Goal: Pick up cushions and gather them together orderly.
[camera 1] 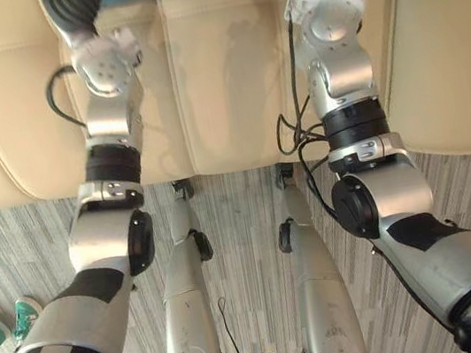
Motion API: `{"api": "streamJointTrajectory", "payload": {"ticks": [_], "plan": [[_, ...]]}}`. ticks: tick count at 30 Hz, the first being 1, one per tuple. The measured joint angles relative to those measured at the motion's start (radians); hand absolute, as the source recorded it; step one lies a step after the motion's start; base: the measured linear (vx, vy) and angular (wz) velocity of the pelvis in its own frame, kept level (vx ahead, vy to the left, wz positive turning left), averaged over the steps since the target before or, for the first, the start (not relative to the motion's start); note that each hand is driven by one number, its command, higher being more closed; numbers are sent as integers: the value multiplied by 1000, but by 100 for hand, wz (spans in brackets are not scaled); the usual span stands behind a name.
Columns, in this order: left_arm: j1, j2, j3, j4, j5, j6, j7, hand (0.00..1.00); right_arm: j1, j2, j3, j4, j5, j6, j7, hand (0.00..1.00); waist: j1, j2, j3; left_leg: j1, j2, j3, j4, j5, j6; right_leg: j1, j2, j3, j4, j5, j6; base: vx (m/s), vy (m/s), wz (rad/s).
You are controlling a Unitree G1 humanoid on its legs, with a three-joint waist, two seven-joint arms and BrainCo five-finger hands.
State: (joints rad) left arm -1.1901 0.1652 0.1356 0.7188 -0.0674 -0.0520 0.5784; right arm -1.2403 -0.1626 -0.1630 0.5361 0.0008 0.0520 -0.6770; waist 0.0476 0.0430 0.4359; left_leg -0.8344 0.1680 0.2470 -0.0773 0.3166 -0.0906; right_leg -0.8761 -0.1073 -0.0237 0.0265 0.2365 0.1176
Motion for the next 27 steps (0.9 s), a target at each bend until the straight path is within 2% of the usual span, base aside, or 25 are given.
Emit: {"api": "streamJointTrajectory", "payload": {"ticks": [2,6,8,12,14,17,19,22,24,27], "plan": [[40,-11,-3,0,-7,0,-11,0,16,0,-5,-1,15,-6,14,0,-4,0,0,-3,1,2,0,2,-2,-7,1,6,5,-1,0,-16,50,-5],[85,-5,-13,-33,-9,0,-32,0,87,-4,-15,-63,84,-51,23,0,-8,0,0,-1,7,1,0,5,-7,-35,6,14,63,-26,-4,-33,29,-3],[148,11,-21,-89,-9,-1,-63,0,208,-4,-40,-181,102,-64,47,0,-9,0,0,7,8,2,0,6,-7,-35,8,17,77,-33,-6,-35,13,-1],[268,61,-12,-172,-30,-3,-89,0,366,-17,-107,-299,119,-75,65,0,-12,-1,0,39,8,19,0,6,-7,-35,9,35,121,-52,-5,-39,3,-6],[323,71,11,-212,-44,-8,-95,0,435,-22,-128,-353,119,-77,70,0,-13,-1,0,58,8,28,0,5,-7,-32,10,44,141,-61,-6,-41,-22,-10],[494,66,53,-315,-72,-17,-114,0,645,-21,-164,-452,118,-89,104,0,-18,-1,0,131,13,30,0,0,-10,21,17,49,180,-90,-10,-45,-61,-3],[609,38,61,-343,-84,-30,-129,0,785,3,-164,-493,115,-97,113,0,-19,-3,-1,196,19,25,17,-22,-14,80,21,47,214,-124,-13,-42,-109,5],[826,-45,64,-350,-86,-33,-155,0,1000,55,-136,-517,107,-98,169,0,-20,-14,-14,302,24,26,80,-89,-22,178,18,49,279,-195,-20,21,-124,2],[945,-101,63,-311,-86,-32,-190,0,1115,78,-111,-505,84,-98,218,0,-22,-20,-49,350,24,22,96,-112,-26,229,14,42,293,-219,-21,62,-69,7],[1106,-160,71,-149,-82,-7,-261,0,1246,103,-51,-343,30,-91,308,0,-26,-36,-130,466,24,22,91,-141,-29,357,12,32,260,-236,-19,89,-18,2]]}}
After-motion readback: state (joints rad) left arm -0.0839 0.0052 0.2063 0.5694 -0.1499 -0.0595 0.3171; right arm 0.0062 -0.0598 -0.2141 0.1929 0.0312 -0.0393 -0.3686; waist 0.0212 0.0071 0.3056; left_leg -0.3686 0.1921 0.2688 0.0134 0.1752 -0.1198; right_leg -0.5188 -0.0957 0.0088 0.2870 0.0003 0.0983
